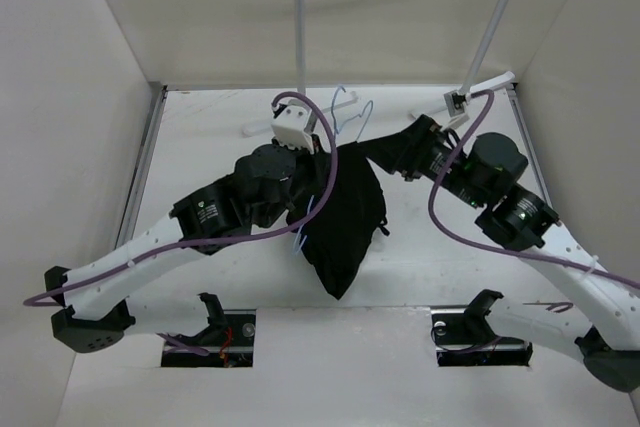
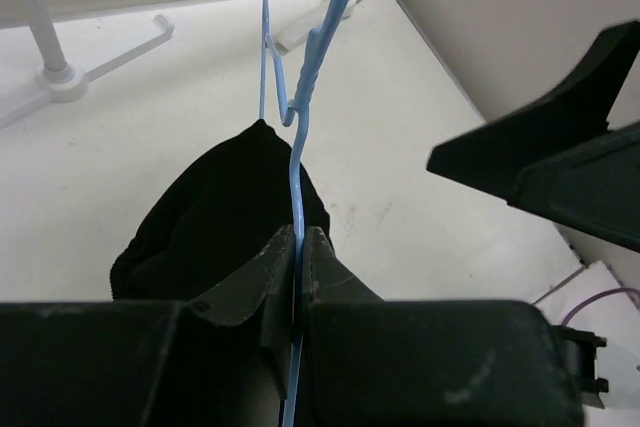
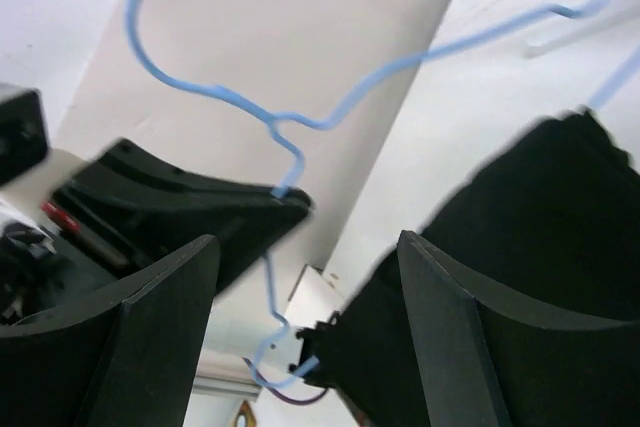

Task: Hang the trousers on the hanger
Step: Place the trousers on the hanger, then place the hanger at the clothesline.

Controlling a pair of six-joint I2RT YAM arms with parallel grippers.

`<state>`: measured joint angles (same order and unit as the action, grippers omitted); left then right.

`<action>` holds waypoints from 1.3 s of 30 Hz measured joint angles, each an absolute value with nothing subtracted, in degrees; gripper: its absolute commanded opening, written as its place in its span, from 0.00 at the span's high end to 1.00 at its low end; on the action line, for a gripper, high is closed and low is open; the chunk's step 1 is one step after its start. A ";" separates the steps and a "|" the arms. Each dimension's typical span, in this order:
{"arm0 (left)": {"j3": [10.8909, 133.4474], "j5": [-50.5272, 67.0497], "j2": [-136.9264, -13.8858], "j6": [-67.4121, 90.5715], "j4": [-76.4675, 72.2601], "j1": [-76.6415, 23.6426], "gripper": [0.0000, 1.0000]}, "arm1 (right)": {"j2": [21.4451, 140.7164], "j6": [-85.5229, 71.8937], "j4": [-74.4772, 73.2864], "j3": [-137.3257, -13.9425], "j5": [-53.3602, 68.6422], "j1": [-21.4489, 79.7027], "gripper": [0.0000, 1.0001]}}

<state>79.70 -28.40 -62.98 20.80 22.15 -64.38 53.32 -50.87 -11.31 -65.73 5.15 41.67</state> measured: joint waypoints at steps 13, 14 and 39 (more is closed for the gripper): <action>79.75 -26.37 -67.09 20.01 21.87 -67.07 0.97 | 65.65 -53.82 -6.11 -67.00 6.46 43.86 0.37; 79.75 -26.33 -67.09 20.03 21.74 -67.16 0.97 | 65.71 -54.04 -5.72 -66.92 6.39 43.94 0.41; 72.31 -28.97 -55.53 23.53 14.33 -67.16 0.00 | 77.60 -50.85 -12.93 -82.74 11.38 25.85 0.95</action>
